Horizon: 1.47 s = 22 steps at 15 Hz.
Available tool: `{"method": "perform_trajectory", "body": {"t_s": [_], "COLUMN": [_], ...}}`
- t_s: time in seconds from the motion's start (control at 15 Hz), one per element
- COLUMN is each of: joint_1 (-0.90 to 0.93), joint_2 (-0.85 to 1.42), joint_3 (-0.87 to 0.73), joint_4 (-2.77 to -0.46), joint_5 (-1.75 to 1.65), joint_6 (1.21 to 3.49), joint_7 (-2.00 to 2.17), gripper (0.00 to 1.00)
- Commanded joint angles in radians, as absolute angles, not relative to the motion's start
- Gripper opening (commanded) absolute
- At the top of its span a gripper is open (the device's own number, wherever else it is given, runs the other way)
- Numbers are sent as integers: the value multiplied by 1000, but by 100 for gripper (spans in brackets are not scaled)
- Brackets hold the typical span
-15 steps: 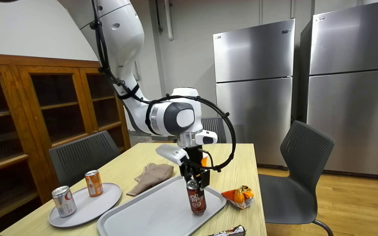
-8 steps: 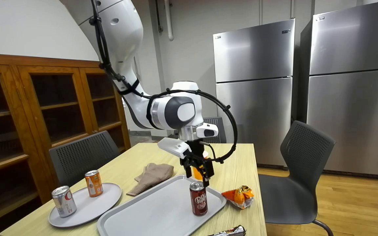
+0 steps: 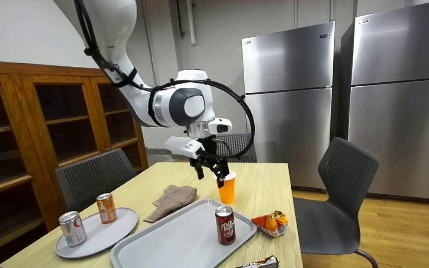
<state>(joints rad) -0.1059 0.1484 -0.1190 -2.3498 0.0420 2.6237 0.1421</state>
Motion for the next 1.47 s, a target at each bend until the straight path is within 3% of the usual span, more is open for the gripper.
{"method": "perform_trajectory", "body": {"t_s": [0.0, 1.4], "joint_1": [-71, 242], "joint_2": [57, -20], "joint_3": [-80, 228], "joint_4": [-2425, -2471], "joint_5": [58, 32], "joint_6": [2630, 2610], "joint_7": [125, 175], "gripper": [100, 100]}}
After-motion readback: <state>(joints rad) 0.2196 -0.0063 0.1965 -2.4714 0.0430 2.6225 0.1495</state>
